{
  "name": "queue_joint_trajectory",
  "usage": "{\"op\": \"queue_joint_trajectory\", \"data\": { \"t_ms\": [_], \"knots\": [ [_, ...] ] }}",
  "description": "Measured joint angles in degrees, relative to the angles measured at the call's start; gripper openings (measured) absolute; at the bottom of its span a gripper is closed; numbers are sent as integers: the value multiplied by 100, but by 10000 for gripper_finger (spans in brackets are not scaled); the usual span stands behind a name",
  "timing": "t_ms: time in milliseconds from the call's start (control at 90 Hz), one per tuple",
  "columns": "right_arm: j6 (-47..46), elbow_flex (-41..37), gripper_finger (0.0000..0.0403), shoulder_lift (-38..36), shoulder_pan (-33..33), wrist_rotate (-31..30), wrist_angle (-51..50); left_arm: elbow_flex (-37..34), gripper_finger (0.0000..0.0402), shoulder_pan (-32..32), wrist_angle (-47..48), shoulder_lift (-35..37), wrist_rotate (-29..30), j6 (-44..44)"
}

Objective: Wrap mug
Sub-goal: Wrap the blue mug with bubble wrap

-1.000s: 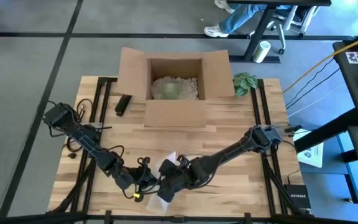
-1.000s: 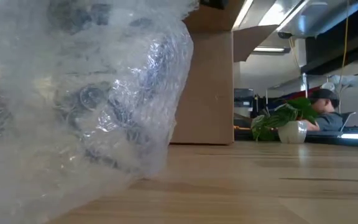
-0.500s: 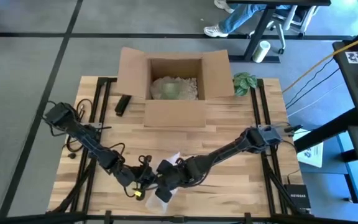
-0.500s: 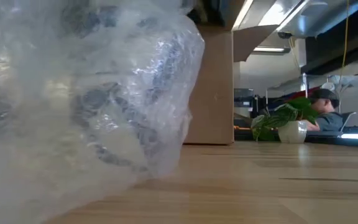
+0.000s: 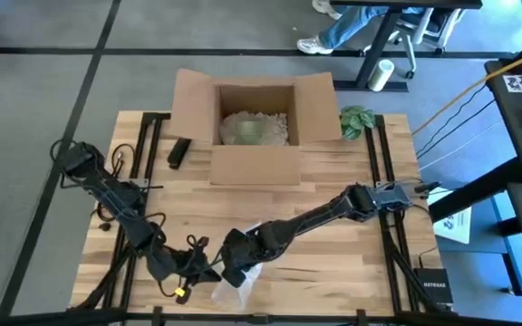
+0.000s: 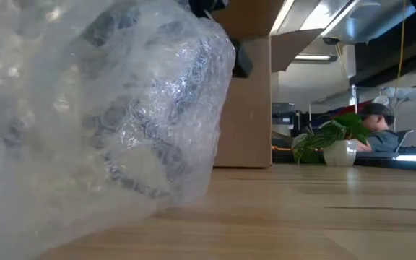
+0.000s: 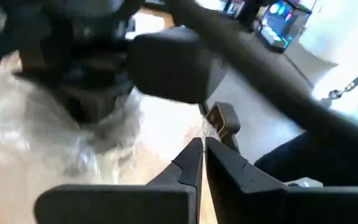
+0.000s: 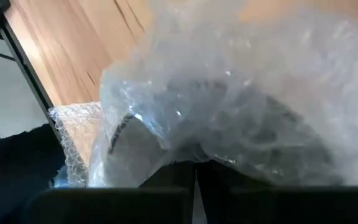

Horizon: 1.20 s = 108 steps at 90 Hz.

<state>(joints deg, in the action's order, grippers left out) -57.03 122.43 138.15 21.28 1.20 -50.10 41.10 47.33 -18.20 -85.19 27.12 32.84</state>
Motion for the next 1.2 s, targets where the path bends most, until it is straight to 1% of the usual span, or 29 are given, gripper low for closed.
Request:
{"op": "queue_joint_trajectory", "data": {
  "t_ms": [122,322,400,556,656,767,833,944,1078,1200],
  "knots": [
    [66,65,0,11,-27,-66,6,0,0,-53,-95,-158,-32,97],
    [198,107,0,15,-126,-121,56,2,0,-152,-342,-573,-413,405],
    [202,106,0,15,-139,-144,56,4,0,-93,-338,-653,-517,574],
    [199,105,0,18,-177,-232,39,4,0,234,243,-642,-529,958],
    [182,103,0,18,-234,-419,35,11,0,474,858,-622,-269,1639],
    [178,100,0,15,-325,-446,49,9,0,740,1680,-625,29,2536],
    [176,98,0,15,-345,-464,83,9,0,876,2045,-625,109,3000],
    [173,93,0,19,-339,-462,217,4,0,959,2268,-660,157,3324],
    [156,89,0,24,-339,-462,356,4,0,960,2213,-749,111,3430],
    [54,89,0,26,-339,-458,376,4,0,1051,2478,-863,-339,3940]
  ]
}}
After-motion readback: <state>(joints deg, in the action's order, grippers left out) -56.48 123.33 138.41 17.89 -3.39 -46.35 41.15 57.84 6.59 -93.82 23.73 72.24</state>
